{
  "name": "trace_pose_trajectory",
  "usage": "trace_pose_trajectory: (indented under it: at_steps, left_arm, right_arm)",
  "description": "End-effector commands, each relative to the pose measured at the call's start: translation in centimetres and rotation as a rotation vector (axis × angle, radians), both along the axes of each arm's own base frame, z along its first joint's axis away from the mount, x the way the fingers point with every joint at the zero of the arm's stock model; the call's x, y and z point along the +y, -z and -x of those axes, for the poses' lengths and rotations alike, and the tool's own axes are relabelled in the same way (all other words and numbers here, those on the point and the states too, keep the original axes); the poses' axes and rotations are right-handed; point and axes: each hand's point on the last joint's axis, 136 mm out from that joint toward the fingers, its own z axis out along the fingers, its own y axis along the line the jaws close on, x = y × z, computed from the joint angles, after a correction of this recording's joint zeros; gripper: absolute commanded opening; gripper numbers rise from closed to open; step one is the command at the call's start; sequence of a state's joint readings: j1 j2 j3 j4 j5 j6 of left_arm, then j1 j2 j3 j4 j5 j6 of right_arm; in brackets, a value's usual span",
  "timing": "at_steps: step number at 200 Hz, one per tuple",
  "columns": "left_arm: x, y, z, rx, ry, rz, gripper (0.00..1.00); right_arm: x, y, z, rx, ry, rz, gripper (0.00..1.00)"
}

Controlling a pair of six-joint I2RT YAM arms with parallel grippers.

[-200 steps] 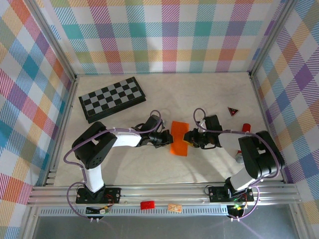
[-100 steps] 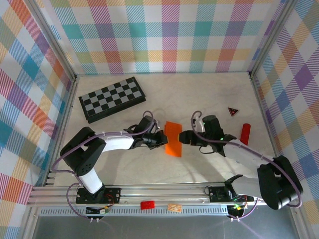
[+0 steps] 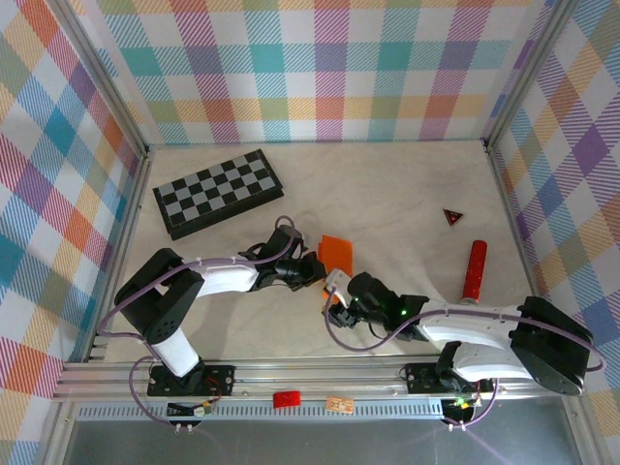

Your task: Fold a paper plane with a square sheet of paper (pick it up from the middle)

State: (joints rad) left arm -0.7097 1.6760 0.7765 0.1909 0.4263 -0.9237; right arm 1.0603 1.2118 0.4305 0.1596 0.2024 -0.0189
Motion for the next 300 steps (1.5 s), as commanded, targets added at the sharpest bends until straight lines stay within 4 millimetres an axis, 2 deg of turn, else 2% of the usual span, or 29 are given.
trace_pose_trajectory:
  at_steps: [1, 55, 84, 124, 152, 209, 300]
  left_arm:
    - [0.4, -0.5, -0.2, -0.001, -0.019, 0.023, 0.04]
    - [0.5, -0.4, -0.2, -0.005, -0.023, 0.018, 0.04]
    - [0.7, -0.5, -0.1, -0.009, -0.024, 0.014, 0.05]
    - [0.6, -0.4, -0.2, -0.008, -0.017, 0.012, 0.04]
    - [0.6, -0.4, -0.2, -0.011, -0.019, 0.011, 0.04]
    - [0.7, -0.3, -0.2, -0.012, -0.025, 0.008, 0.04]
    - [0.7, 0.0, -0.2, -0.005, -0.022, 0.002, 0.04]
  right_arm:
    - [0.0, -0.3, -1.8, -0.184, 0.016, 0.089, 0.59]
    - [1.4, 1.7, -2.9, -0.267, 0.067, 0.2, 0.59]
    - [0.9, 1.1, -3.2, -0.289, 0.112, 0.17, 0.56]
    - [0.4, 1.5, -2.2, -0.255, 0.084, 0.163, 0.49]
    - [0.1, 1.6, -1.9, -0.232, 0.079, 0.155, 0.4]
    - [0.9, 1.3, -1.6, -0.178, 0.078, 0.105, 0.27]
    - [1.3, 0.5, -1.8, -0.153, 0.079, 0.047, 0.24]
